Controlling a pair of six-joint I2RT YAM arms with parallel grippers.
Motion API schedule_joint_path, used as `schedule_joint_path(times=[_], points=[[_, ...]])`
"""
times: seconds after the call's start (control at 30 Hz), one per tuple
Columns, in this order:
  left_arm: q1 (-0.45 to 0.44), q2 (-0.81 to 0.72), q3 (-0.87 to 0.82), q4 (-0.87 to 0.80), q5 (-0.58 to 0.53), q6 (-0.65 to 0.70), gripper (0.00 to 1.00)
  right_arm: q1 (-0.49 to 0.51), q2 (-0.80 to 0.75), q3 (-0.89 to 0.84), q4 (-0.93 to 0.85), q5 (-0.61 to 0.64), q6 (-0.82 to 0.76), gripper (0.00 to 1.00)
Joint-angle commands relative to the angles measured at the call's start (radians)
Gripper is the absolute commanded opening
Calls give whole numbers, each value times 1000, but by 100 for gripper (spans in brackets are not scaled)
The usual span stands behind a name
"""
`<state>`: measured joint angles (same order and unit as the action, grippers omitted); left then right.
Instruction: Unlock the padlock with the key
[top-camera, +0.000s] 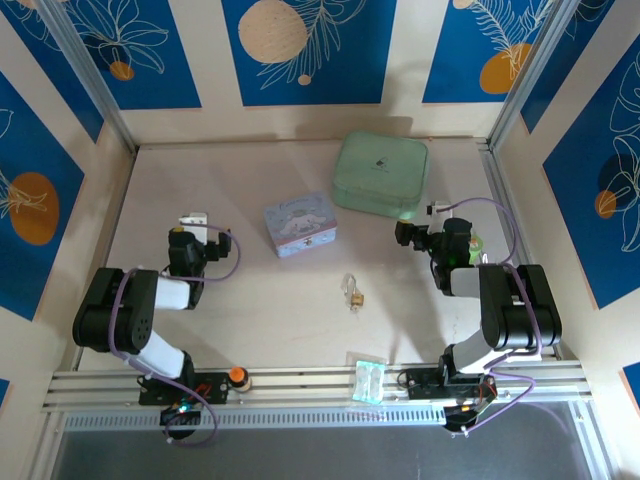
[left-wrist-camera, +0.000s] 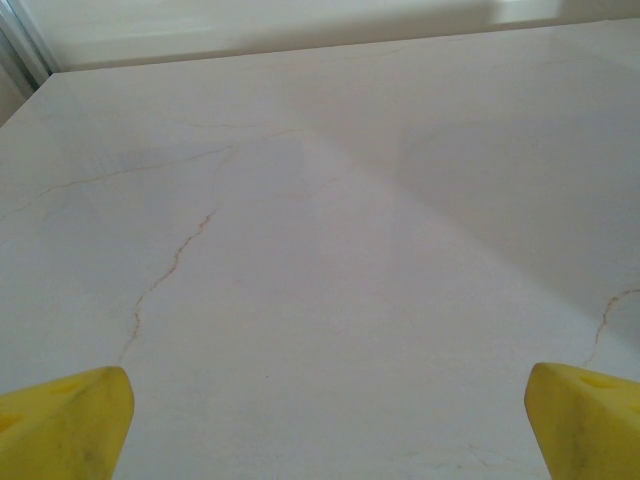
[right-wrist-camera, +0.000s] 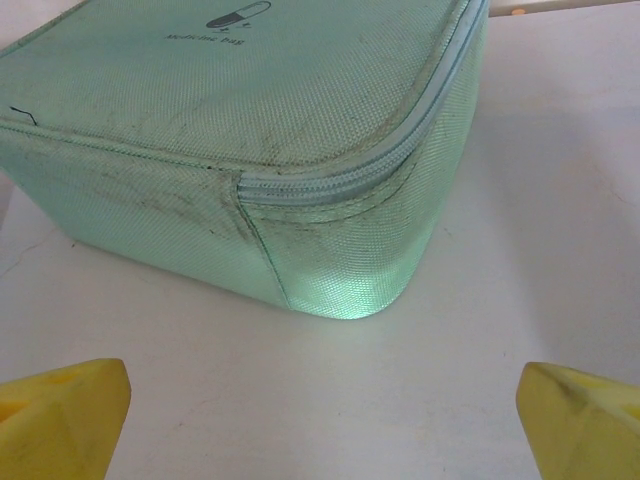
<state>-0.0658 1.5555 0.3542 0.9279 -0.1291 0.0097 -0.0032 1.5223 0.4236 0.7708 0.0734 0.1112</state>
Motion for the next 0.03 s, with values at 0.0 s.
schedule_joint_path(times=[0.0], points=[[3,8,6,38,25,10,100,1,-1,-2,31,-9,-18,99]])
